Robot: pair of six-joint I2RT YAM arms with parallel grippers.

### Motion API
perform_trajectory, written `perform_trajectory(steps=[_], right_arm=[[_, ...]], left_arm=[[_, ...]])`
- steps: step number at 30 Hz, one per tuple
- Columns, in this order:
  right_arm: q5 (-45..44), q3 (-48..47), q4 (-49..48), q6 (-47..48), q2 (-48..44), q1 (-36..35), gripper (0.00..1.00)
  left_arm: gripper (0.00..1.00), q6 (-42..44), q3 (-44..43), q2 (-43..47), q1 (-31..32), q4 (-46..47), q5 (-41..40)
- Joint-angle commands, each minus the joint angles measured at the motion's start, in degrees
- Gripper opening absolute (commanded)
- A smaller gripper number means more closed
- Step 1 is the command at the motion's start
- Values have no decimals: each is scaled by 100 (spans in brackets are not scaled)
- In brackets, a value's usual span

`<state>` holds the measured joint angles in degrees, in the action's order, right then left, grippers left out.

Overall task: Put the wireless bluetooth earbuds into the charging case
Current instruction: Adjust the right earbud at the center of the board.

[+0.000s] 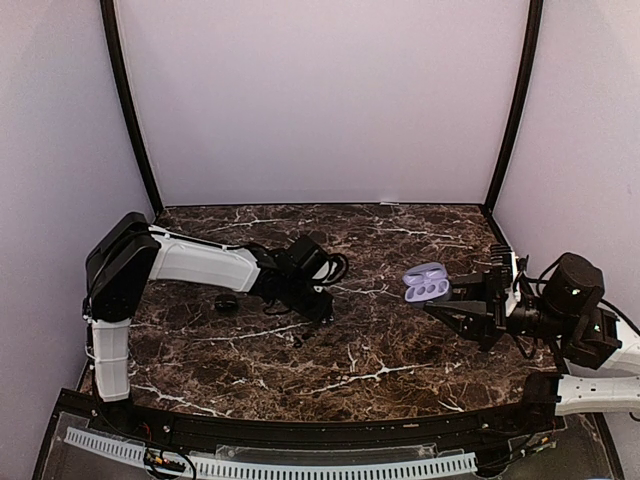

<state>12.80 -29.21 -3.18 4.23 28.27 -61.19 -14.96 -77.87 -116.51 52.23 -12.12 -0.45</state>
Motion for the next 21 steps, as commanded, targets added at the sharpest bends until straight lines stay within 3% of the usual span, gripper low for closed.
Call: perform_trajectory(steps=[1, 21], right_arm=[[-40, 7, -157, 8, -65, -30, 0], [-26, 12, -166, -10, -48, -31, 0]], left_arm=[[29, 88, 2, 149, -33, -86, 169], [32, 435, 280, 325, -112, -24, 559]])
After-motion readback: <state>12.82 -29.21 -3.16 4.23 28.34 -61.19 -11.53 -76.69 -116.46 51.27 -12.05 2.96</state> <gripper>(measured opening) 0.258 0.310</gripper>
